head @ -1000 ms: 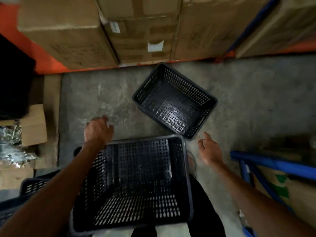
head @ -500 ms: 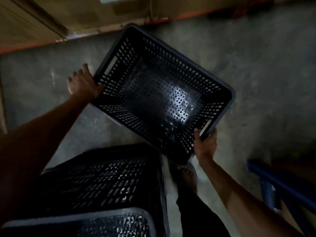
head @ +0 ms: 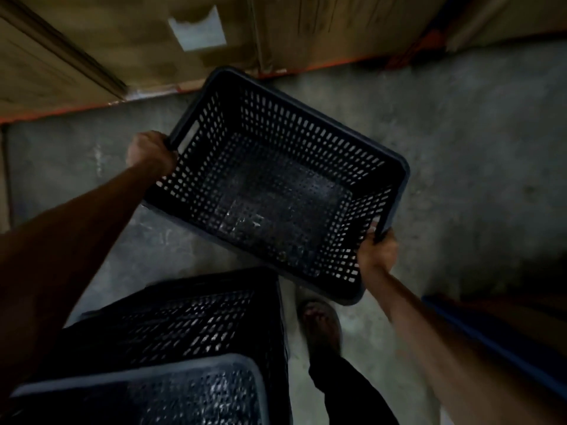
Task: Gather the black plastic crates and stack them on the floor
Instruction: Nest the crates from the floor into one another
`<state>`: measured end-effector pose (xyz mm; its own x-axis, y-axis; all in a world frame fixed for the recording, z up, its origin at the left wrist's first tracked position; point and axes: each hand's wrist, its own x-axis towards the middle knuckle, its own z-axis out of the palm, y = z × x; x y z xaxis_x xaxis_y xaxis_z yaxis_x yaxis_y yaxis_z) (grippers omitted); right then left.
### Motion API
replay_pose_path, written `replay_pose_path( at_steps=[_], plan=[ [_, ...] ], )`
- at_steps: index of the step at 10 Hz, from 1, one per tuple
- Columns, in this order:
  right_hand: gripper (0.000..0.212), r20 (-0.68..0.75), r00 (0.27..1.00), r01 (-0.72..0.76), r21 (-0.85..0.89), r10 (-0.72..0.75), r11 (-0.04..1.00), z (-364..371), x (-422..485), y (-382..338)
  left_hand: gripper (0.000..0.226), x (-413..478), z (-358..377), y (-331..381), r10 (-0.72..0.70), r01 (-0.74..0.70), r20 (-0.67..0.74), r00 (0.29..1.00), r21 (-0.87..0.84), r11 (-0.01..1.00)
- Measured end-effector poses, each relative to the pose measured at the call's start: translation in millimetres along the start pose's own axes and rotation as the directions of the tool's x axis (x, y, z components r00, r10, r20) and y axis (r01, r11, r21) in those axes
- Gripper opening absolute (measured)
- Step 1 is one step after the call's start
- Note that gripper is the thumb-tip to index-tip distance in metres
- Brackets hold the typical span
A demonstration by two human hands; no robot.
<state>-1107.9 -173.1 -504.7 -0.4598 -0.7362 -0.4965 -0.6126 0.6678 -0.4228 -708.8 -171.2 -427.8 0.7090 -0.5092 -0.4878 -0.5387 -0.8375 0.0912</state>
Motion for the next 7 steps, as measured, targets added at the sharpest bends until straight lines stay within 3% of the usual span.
replay_pose_path(
  at_steps=[2, 3, 5, 7],
  plan=[
    [0.039, 0.136, 0.976, 0.180, -0.076, -0.169, 0.981, -142, -33, -88, 0.035, -108, -147, 3, -0.003, 0.000, -0.055, 0.998, -0.053, 0.999],
    [0.040, 0.139, 0.955, 0.272, -0.064, -0.261, 0.960, -218, -69, -132, 0.035, -161, -219, -7, -0.007, -0.004, -0.120, 0.993, -0.087, 0.996],
    [0.034, 0.100, 0.892, 0.446, -0.029, -0.441, 0.895, -357, -183, -198, 0.039, -300, -357, -56, -0.084, 0.048, -0.199, 0.976, -0.181, 0.982],
    [0.046, 0.017, 0.837, 0.546, 0.062, -0.548, 0.836, -453, -324, -191, 0.042, -447, -448, -155, 0.003, -0.093, -0.376, 0.927, -0.221, 0.971]
  ],
)
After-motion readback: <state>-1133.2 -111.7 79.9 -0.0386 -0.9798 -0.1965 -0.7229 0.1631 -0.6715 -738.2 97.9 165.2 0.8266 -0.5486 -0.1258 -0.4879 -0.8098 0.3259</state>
